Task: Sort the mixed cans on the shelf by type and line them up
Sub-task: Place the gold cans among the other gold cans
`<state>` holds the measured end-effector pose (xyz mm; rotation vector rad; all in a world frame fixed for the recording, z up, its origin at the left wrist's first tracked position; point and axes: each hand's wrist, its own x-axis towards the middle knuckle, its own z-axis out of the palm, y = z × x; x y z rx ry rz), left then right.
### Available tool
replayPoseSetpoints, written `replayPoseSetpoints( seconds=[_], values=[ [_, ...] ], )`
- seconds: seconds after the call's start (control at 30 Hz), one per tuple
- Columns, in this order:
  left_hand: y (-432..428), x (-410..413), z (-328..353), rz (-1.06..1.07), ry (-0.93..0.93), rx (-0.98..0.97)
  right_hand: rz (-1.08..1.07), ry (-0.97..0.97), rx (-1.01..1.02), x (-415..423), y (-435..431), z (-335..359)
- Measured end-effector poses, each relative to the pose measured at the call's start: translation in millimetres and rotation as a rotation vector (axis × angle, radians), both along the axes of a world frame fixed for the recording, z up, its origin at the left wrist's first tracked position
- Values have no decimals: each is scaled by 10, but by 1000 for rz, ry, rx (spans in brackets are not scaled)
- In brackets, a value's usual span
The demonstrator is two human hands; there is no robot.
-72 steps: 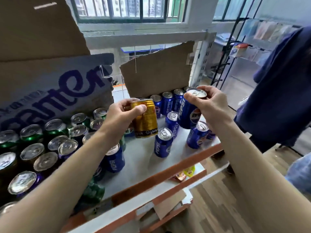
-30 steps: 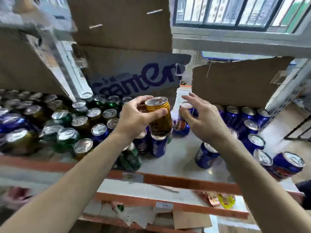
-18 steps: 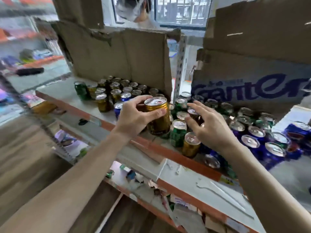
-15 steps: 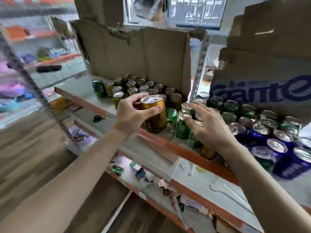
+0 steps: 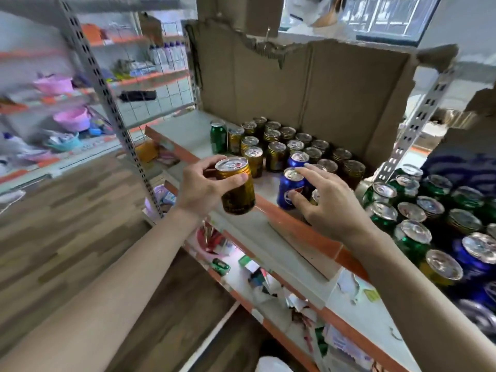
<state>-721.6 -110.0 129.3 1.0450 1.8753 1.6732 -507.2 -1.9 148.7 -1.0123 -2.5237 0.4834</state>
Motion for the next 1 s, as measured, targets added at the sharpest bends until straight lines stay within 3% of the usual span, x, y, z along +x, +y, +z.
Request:
replayPoseSetpoints(
  seconds=[0.37,0.77,1.0],
  values=[
    [968,-617,-325,-30,118,-130,-29,-5,-50,-578,789,-252],
    [1942,-756,-688,-280,525,-222,-52,-132,-104,-807,1438,-373],
    [2146,-853,-856,-309,684,-278,-73,-116,-126,-822,1601,-437]
  ],
)
